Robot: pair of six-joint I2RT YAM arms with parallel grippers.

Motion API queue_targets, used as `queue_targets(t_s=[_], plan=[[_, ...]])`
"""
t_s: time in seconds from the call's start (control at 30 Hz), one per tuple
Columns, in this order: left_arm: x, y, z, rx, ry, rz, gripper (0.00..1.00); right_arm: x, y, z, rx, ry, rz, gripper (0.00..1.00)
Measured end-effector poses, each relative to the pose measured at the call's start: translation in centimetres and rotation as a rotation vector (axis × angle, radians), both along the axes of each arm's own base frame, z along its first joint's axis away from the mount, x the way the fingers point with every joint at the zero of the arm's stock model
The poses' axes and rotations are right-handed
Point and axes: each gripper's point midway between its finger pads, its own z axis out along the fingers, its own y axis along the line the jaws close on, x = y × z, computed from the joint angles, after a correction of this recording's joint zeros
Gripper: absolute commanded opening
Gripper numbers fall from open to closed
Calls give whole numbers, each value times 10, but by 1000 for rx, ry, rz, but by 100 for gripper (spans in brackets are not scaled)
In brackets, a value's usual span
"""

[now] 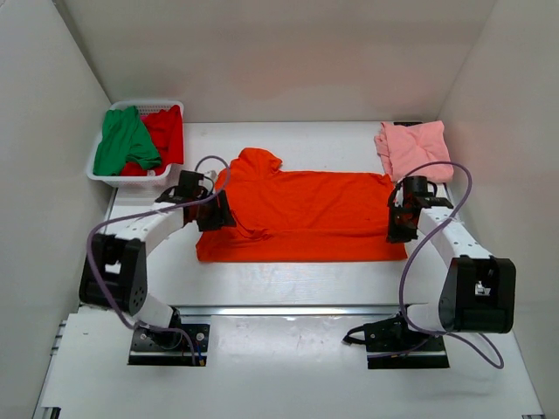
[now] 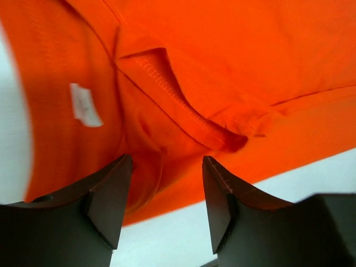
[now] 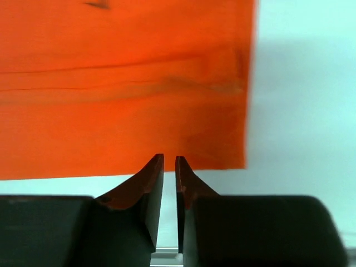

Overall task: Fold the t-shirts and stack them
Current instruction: Fold the flattened tshirt in 1/3 of the way

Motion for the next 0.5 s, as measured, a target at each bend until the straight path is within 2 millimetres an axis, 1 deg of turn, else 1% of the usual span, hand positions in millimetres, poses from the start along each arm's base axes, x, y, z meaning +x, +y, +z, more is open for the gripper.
queue_targets(t_s=[0.03, 0.07, 0.13, 0.17, 0.23, 0.3, 0.4, 0.5], plan=[[0, -7, -12, -1, 32, -4, 62, 3, 6, 1, 17, -11, 10, 15], [-1, -9, -19, 2, 53, -4, 62, 5, 12, 1, 33, -20, 20, 16], [-11, -12, -43, 27, 138, -1, 60, 8, 27, -2, 64, -29, 44, 17], [-15, -13, -49, 26, 165, 4, 60, 9, 35, -5, 83, -28, 60, 17], [-15, -8, -48, 40, 165, 25, 60, 6, 47, -14, 114, -10, 85, 17], [-22, 1, -49, 65, 170, 46, 58, -2, 59, -26, 144, 34, 107, 16], [-42, 19, -50, 144, 195, 74, 59, -20, 72, -42, 168, 98, 126, 14], [-64, 38, -52, 214, 229, 97, 59, -23, 84, -42, 202, 89, 138, 13]])
